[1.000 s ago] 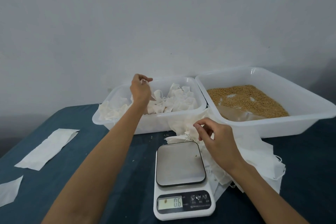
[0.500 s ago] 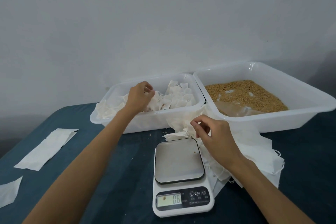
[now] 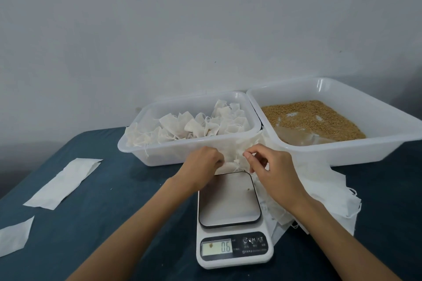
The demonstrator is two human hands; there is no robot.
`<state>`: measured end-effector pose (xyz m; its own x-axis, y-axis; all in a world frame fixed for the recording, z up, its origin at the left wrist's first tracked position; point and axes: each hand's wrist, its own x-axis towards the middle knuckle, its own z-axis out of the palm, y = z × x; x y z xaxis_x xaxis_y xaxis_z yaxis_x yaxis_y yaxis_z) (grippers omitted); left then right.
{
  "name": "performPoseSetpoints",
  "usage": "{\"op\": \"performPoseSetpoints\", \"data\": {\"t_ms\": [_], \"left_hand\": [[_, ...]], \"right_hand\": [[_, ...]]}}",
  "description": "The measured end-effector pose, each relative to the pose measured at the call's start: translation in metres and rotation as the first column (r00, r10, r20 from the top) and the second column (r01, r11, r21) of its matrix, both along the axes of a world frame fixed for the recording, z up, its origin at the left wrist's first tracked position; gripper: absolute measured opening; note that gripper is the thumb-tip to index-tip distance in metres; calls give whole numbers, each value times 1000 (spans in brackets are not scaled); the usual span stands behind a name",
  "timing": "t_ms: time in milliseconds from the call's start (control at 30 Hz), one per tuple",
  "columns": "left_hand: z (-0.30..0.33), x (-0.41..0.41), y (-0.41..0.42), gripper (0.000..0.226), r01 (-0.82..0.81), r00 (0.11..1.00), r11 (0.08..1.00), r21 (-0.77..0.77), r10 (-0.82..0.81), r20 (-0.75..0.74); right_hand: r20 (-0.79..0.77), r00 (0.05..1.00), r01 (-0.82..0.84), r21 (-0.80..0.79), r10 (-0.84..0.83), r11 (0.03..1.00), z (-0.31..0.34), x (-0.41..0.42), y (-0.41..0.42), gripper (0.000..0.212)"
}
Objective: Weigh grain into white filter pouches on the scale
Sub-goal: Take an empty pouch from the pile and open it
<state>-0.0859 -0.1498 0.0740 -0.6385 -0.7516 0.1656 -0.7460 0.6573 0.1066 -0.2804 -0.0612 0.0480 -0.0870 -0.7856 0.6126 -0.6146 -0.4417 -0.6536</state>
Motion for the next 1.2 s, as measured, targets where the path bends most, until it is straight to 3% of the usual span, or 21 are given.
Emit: {"op": "performPoseSetpoints", "data": {"t_ms": [133, 267, 500, 633, 733, 833, 900, 1067, 1200], "left_hand": [[-3, 3, -1, 15, -10, 986, 1000, 14, 12, -166], [-7, 11, -1, 14, -20, 910, 997, 80, 52, -412], [-11, 10, 4, 16, -58, 842, 994, 95, 100, -529], [1, 11, 11, 9, -140, 702, 987, 80, 155, -695], [12, 13, 18, 12, -206, 488, 967, 149, 233, -841], [16, 10, 29, 17, -78, 247, 946, 314, 323, -913], [13, 0, 41, 24, 58, 179, 914, 402, 387, -905], [-6, -27, 59, 30, 117, 246, 891, 439, 403, -882], [-13, -33, 62, 13, 274, 317, 873, 404, 315, -895]], "right_hand": [[3, 1000, 0, -12, 1, 1000, 0, 0, 0, 13], [13, 1000, -7, -6, 7, 1000, -1, 0, -1, 12], [20, 1000, -14, 8, 14, 1000, -2, 0, -1, 12], [21, 1000, -9, 11, 9, 1000, -3, -1, -2, 10], [49, 998, -25, 11, 25, 1000, -1, 1, 0, 9], [180, 980, -92, 4, 90, 996, 4, 4, 3, 7], [282, 949, -156, 22, 143, 988, 6, 7, 5, 5], [393, 900, -214, 18, 190, 977, 10, 9, 8, 7], [433, 879, -251, 60, 202, 966, 12, 9, 8, 21]]}}
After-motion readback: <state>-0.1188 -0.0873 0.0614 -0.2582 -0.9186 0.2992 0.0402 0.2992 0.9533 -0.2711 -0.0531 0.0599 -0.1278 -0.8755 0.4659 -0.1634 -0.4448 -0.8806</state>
